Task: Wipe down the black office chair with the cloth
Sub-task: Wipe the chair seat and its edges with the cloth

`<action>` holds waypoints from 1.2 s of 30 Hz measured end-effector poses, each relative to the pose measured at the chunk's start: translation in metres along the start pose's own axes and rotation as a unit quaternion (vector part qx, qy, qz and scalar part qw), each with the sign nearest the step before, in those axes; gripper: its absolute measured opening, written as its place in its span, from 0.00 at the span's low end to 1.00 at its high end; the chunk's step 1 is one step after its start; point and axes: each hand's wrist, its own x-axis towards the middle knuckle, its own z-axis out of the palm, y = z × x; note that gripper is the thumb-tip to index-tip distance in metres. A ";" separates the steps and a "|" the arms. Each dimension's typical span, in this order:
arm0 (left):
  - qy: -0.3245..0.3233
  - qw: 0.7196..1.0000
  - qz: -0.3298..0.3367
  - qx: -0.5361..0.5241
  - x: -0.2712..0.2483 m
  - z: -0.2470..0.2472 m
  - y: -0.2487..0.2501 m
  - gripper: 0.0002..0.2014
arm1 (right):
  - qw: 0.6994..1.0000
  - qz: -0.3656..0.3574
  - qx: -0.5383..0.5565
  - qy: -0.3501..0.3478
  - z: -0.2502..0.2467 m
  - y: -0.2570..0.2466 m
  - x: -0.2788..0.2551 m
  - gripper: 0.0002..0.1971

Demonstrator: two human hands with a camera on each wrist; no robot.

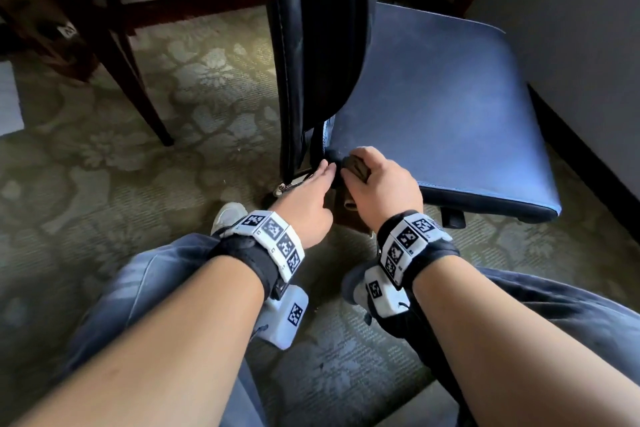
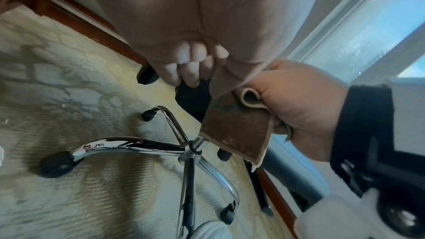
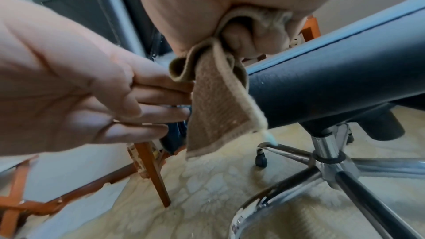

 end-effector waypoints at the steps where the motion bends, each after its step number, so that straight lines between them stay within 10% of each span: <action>1: 0.011 1.000 -0.014 -0.008 0.001 -0.001 0.000 0.42 | 1.000 -0.001 0.001 0.009 -0.002 -0.003 0.002 0.16; 8: 0.062 0.995 -0.063 -0.054 0.007 -0.003 -0.012 0.40 | 0.995 -0.057 -0.067 0.044 -0.006 -0.017 0.020 0.11; 19: 0.055 0.993 -0.066 -0.086 0.010 -0.009 -0.023 0.40 | 0.969 -0.134 -0.177 -0.109 0.003 -0.024 0.007 0.13; 27: 0.040 0.995 -0.035 -0.089 0.007 -0.007 -0.021 0.32 | 0.976 0.029 0.209 -0.059 0.002 0.008 -0.026 0.32; 36: 0.098 0.978 -0.014 -0.184 -0.006 -0.018 -0.013 0.13 | 0.952 0.015 0.301 -0.061 0.006 -0.001 -0.019 0.24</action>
